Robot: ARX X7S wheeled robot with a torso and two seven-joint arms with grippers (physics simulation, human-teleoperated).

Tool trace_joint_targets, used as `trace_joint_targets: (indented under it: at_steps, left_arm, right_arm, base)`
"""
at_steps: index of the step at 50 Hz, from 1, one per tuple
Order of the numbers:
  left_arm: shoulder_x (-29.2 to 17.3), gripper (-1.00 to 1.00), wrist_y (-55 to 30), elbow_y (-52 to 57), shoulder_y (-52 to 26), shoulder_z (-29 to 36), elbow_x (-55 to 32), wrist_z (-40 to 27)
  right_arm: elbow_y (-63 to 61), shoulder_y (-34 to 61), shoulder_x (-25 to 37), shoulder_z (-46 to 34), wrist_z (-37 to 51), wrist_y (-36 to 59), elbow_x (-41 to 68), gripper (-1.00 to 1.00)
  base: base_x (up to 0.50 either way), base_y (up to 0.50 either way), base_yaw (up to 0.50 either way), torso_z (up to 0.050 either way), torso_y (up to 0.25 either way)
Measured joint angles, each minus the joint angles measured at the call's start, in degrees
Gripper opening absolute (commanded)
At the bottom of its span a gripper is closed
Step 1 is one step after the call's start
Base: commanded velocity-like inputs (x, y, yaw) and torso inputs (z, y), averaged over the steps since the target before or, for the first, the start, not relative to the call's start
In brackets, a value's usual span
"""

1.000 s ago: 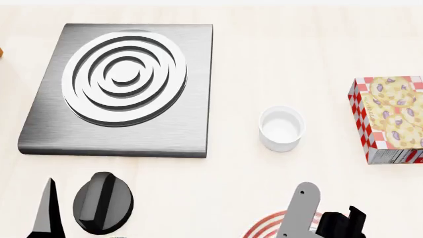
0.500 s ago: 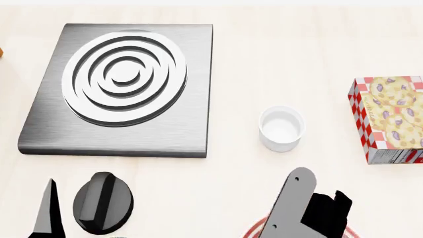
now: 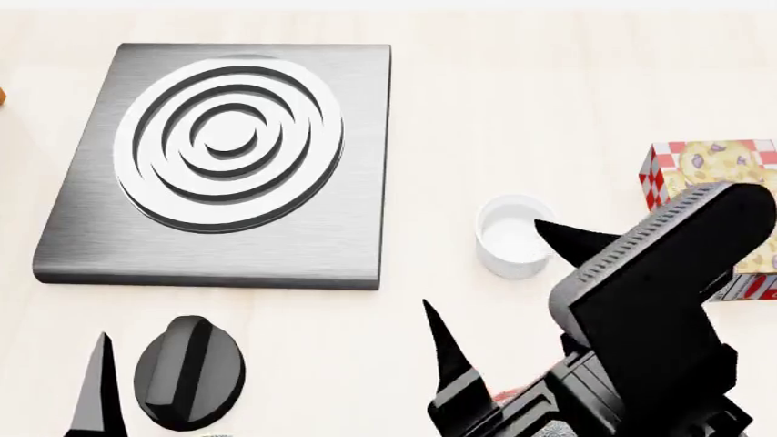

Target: Pick the akita bowl on the ramekin and place it on the plate.

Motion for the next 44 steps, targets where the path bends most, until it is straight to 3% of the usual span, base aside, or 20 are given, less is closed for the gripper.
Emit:
trace_joint_targets:
  at_steps: [9, 25, 44]
  left_arm:
    - [-0.15, 1.00, 0.28, -0.90, -0.11, -0.02, -0.05, 0.20]
    - [-0.33, 1.00, 1.15, -2.02, -0.14, 0.16, 0.29, 0.70]
    - [-1.09, 1.00, 2.86, -1.02, 0.35, 0.10, 1.39, 0.96]
  right_arm:
    - [2.29, -3.05, -1.81, 2.81, 9.88, -6.66, -0.98, 1.00]
    - [3.20, -12.44, -3.13, 6.87, 22.14, -21.53, -7.53, 1.00]
    - [1.32, -20.73, -2.83, 12.10, 29.01, -37.36, -16.10, 1.00]
  base:
    - [0.00, 0.00, 0.00, 0.000, 0.000]
    - [0.00, 0.00, 0.00, 0.000, 0.249]
    - [0.00, 0.00, 0.00, 0.000, 0.250]
